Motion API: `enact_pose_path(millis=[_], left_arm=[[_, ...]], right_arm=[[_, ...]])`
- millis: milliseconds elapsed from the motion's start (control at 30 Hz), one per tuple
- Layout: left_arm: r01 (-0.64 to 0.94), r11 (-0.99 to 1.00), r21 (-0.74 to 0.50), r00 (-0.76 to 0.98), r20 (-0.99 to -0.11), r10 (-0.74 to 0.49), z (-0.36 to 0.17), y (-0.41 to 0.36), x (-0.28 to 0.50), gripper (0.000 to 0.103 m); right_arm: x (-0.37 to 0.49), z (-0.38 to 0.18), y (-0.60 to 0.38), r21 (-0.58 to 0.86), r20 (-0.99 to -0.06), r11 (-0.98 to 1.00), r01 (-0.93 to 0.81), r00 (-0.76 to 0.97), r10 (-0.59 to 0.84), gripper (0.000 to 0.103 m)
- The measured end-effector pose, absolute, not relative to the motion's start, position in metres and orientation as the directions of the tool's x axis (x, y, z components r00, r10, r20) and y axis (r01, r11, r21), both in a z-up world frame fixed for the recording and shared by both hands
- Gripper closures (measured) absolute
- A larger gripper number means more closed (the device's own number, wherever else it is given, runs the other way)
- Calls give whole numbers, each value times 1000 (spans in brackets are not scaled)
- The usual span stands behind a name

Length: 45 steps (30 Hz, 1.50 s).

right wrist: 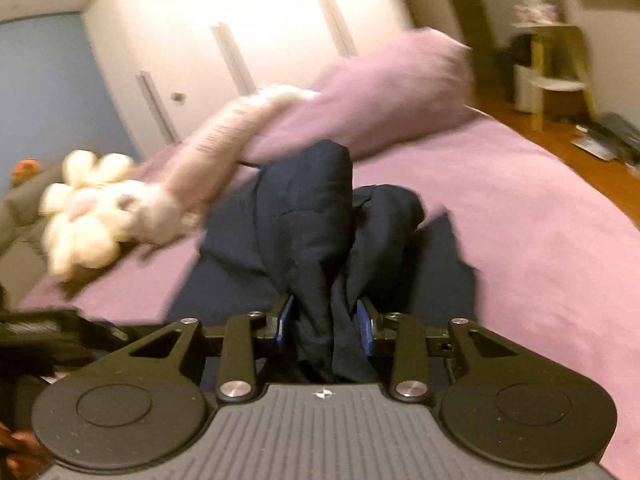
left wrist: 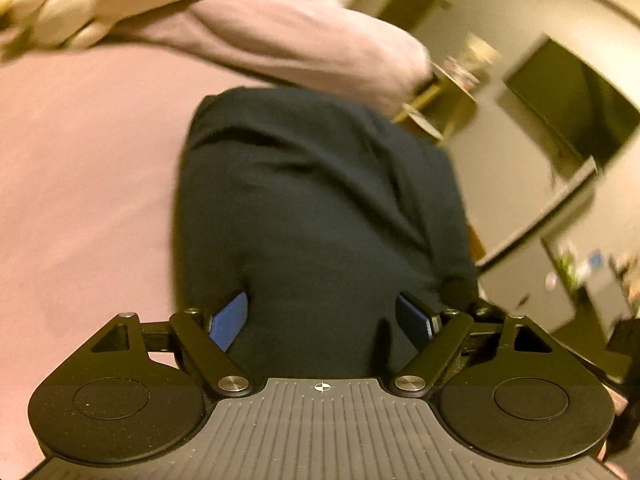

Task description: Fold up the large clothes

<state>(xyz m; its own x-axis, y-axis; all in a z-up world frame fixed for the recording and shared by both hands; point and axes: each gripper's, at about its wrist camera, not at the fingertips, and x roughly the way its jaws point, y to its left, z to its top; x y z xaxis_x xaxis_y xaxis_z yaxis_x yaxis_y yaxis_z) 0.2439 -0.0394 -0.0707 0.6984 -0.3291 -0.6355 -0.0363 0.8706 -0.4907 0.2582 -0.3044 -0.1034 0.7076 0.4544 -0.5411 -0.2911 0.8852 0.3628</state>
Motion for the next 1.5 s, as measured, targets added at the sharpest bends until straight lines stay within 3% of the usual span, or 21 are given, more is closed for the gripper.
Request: enact_pose_path(millis=[100,167,267,333,533,633,833,933,1067,1200,1367,1467,1500], left_arm=[[-6,928,-373,686,-676,-268,-77,-65,247,13],[10,952,-305,694,-683,-226,-78,-72,245,13],[-17,929,-369,704,-664,-251,-79,-62,242,13],[-38,911,-410,709,-653,-264,-80,-56,242,13],[-11,916,-401,715,-644,-273,-80,-51,235,13],[-70,878,-473,743,-612,-271,-79,-33,233,17],[-274,804,-527,797,-593,-117,-83,-30,285,17],[-330,846,-418,803,-595,19,-95,-49,314,15],[-355,878,-320,790,-606,98,-128,-56,322,7],[-399,841,-365,788,-605,111,-156,-46,322,3],[-391,858,-332,744,-663,82,-136,-41,324,3],[-329,868,-373,757,-654,6,-117,-33,288,4],[-292,871,-394,771,-636,-29,-111,-30,267,4]], right_arm=[[256,-101,-319,430,-541,873,-229,709,453,57],[249,-81,-319,399,-506,893,-208,763,403,57],[252,-49,-303,413,-412,869,-273,795,445,57],[264,-39,-277,393,-398,851,-349,770,499,57],[319,-76,-209,171,-448,911,-376,793,411,58],[337,-111,-213,145,-500,941,-307,798,337,63],[350,-142,-235,181,-480,961,-208,834,271,63],[354,-151,-235,169,-477,964,-205,839,262,63],[362,-164,-230,155,-476,962,-227,836,274,63],[364,-168,-219,103,-484,967,-235,837,255,63],[350,-146,-221,106,-490,969,-223,837,246,61],[311,-127,-229,123,-442,966,-226,859,257,54],[293,-121,-231,106,-423,967,-231,870,254,46]])
